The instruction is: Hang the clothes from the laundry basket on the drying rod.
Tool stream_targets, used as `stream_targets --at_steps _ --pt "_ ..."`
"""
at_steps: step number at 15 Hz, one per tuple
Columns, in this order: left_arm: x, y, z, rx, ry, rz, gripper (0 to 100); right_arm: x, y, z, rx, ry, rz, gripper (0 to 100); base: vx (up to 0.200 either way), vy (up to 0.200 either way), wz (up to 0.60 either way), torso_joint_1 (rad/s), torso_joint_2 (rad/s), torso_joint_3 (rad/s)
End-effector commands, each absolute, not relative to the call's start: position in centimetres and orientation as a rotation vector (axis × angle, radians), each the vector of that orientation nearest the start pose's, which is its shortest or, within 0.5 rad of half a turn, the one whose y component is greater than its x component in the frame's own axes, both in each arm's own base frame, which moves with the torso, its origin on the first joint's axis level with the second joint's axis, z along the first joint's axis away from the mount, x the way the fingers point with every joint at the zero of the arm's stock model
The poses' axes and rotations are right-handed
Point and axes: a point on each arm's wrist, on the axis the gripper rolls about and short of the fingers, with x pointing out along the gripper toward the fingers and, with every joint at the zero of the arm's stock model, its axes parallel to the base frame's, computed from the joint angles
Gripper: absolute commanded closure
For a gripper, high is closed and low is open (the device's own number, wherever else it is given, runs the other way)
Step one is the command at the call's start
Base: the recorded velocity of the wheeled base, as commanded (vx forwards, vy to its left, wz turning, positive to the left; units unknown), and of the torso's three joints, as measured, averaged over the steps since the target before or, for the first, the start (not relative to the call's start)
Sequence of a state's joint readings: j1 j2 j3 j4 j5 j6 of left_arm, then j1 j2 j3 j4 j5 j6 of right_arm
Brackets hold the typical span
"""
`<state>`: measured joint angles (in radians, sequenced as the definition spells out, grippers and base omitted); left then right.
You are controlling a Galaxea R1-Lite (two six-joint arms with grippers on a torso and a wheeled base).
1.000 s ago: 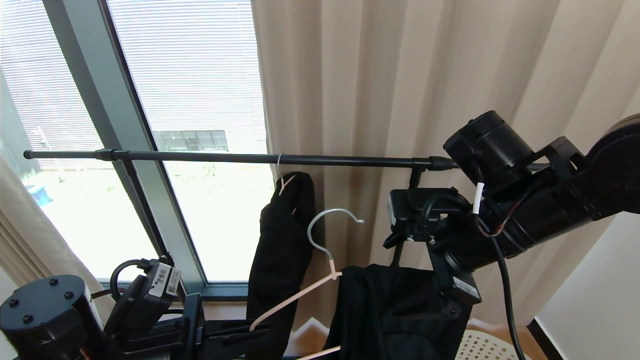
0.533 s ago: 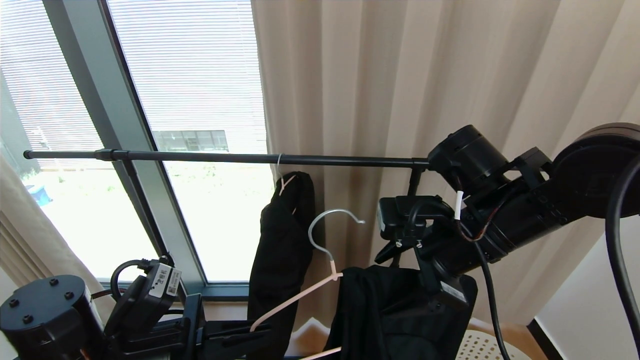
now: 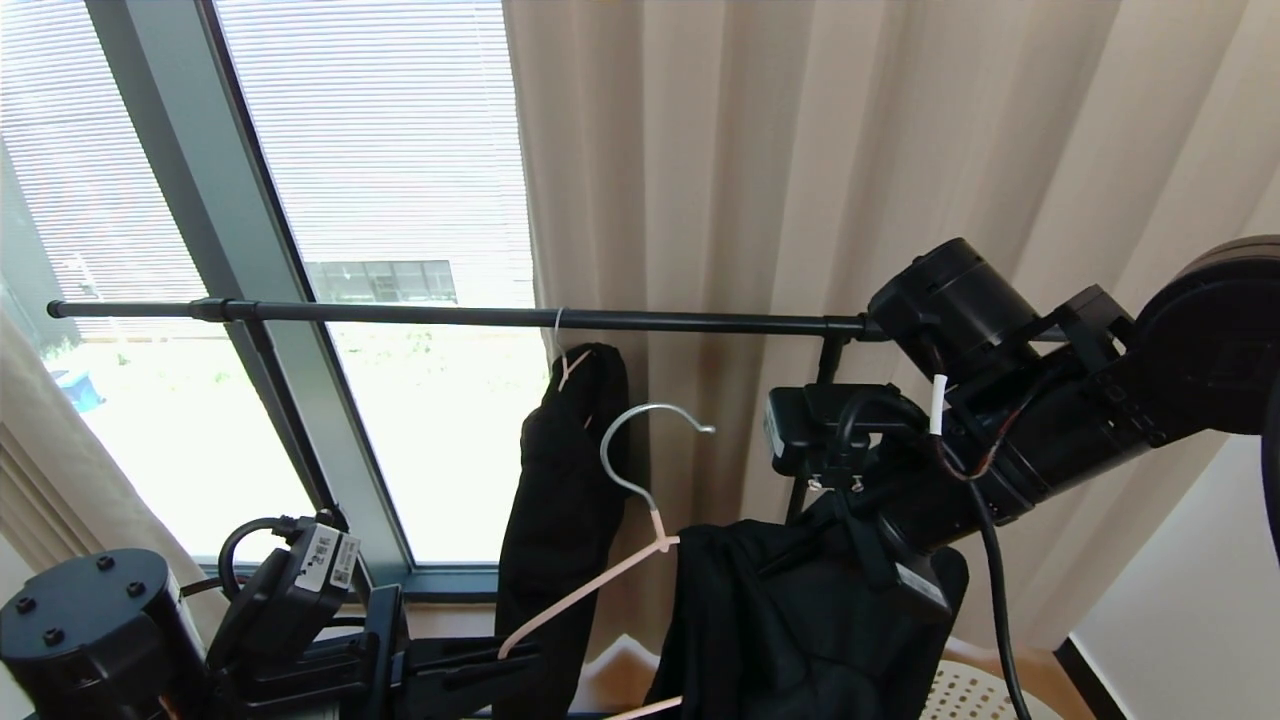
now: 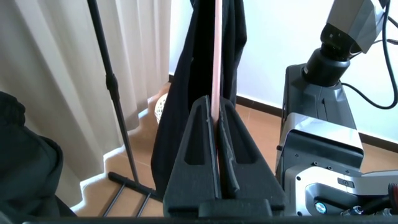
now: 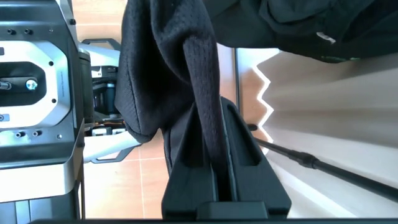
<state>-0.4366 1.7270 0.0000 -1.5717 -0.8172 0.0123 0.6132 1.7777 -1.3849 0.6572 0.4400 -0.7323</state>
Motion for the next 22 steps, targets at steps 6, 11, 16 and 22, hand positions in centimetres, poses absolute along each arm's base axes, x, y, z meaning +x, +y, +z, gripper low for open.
stream_targets --at_steps 6,11,16,22 --pt "16.5 -8.3 10.5 -0.023 0.118 -1.194 0 22.8 17.1 22.3 -0.724 0.656 1.259 100 0.000 0.000 0.00 0.000 0.00 0.000" --pt "17.3 -6.6 10.5 -0.119 0.171 -1.086 0 22.8 16.8 22.8 -0.779 0.660 1.151 100 0.000 0.000 0.00 0.000 0.00 0.000" --pt "17.5 -7.5 9.6 -0.119 0.215 -1.093 0 23.5 17.2 23.3 -0.744 0.620 1.017 100 0.000 0.000 0.00 0.000 0.00 0.000" --pt "17.8 -9.9 10.0 -0.009 0.150 -0.957 0 22.7 16.4 24.1 -0.784 0.611 0.915 100 0.000 0.000 0.00 0.000 0.00 0.000"
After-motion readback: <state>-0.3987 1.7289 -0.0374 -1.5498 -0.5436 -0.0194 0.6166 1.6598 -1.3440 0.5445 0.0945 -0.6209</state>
